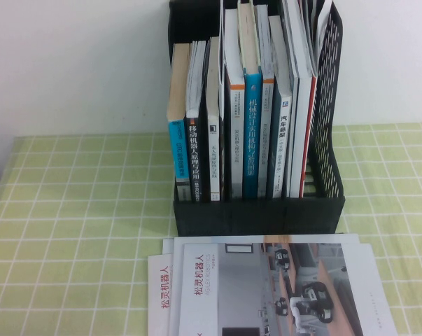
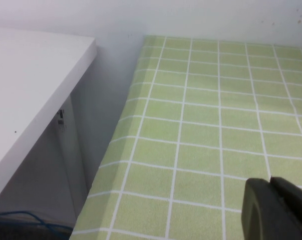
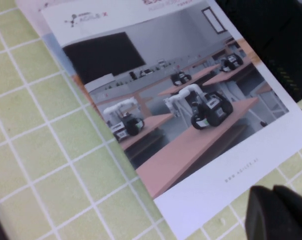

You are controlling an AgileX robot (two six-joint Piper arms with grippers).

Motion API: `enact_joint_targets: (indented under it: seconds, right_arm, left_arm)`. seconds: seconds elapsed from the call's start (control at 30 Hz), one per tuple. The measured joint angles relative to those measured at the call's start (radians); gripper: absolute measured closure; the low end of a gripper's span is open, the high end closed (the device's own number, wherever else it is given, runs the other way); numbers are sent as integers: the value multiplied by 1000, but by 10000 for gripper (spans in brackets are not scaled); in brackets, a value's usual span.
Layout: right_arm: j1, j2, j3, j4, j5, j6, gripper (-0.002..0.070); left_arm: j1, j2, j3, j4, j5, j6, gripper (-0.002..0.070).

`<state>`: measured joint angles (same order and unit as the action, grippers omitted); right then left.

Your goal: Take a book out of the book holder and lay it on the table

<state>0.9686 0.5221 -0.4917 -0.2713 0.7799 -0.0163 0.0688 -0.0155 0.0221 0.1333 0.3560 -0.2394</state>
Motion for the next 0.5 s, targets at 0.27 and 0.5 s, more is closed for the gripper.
enact_joint_targets:
  seconds: [0.27,0.5]
  right_arm:
    - [-517,-144,116,25,-308,16,678]
    - [-817,-430,411,44,-599,42,678]
  left_arm:
    - [0,0,0,0,0,0,678]
    - [0,0,0,0,0,0,678]
